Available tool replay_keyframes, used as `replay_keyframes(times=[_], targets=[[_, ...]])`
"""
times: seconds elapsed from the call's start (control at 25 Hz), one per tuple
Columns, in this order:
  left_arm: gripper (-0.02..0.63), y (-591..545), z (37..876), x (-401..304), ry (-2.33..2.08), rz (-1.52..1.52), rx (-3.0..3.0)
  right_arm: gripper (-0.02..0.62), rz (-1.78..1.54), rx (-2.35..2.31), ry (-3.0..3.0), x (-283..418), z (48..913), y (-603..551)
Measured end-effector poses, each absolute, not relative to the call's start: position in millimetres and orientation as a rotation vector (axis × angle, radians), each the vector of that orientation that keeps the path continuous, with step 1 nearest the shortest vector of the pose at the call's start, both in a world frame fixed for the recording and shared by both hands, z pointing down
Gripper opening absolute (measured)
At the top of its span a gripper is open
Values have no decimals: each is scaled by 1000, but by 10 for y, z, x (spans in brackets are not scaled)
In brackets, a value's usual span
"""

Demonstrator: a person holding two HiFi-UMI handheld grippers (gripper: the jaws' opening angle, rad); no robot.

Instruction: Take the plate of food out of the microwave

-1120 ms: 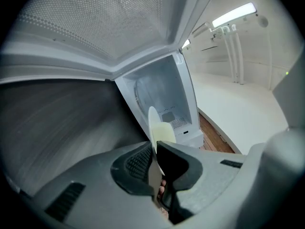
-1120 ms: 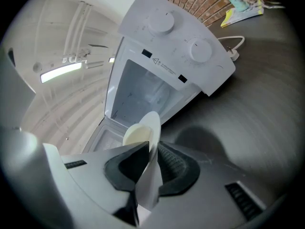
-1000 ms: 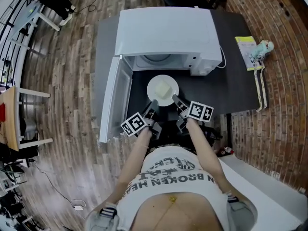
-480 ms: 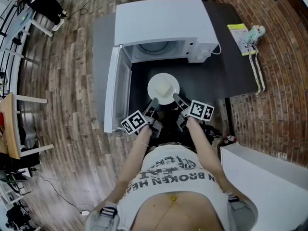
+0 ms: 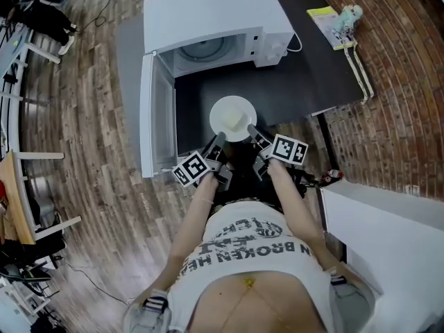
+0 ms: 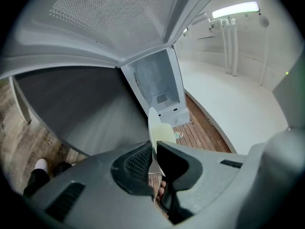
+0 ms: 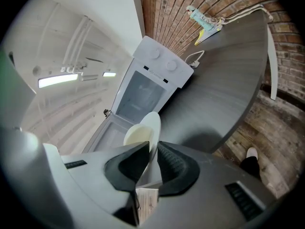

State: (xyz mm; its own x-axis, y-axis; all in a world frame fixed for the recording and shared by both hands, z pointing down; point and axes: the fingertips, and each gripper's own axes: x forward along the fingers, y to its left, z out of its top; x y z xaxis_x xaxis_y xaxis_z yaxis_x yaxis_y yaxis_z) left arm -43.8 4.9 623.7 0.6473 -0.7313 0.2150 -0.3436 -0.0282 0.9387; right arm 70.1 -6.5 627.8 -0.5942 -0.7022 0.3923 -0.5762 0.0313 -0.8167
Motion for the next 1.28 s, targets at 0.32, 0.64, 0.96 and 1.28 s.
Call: replay_keyframes(times=[0.32,0.64,0.96,1.28], targets=[[32,156,6179,-389,-923,-399,1644,52,-1619,-1306,2177,741,6242,12],[32,242,6099,-243,-994,-444,1610,51,-1669,-1220,2223,872,6187,12],[32,408,6062,-93,-1084,-505,1570,49,-1716,-1115,2319,994,6156,69],[32,501,6016,-2,-1144,-538,1550,49,-1728,-1042,2369,1056,6127,99]])
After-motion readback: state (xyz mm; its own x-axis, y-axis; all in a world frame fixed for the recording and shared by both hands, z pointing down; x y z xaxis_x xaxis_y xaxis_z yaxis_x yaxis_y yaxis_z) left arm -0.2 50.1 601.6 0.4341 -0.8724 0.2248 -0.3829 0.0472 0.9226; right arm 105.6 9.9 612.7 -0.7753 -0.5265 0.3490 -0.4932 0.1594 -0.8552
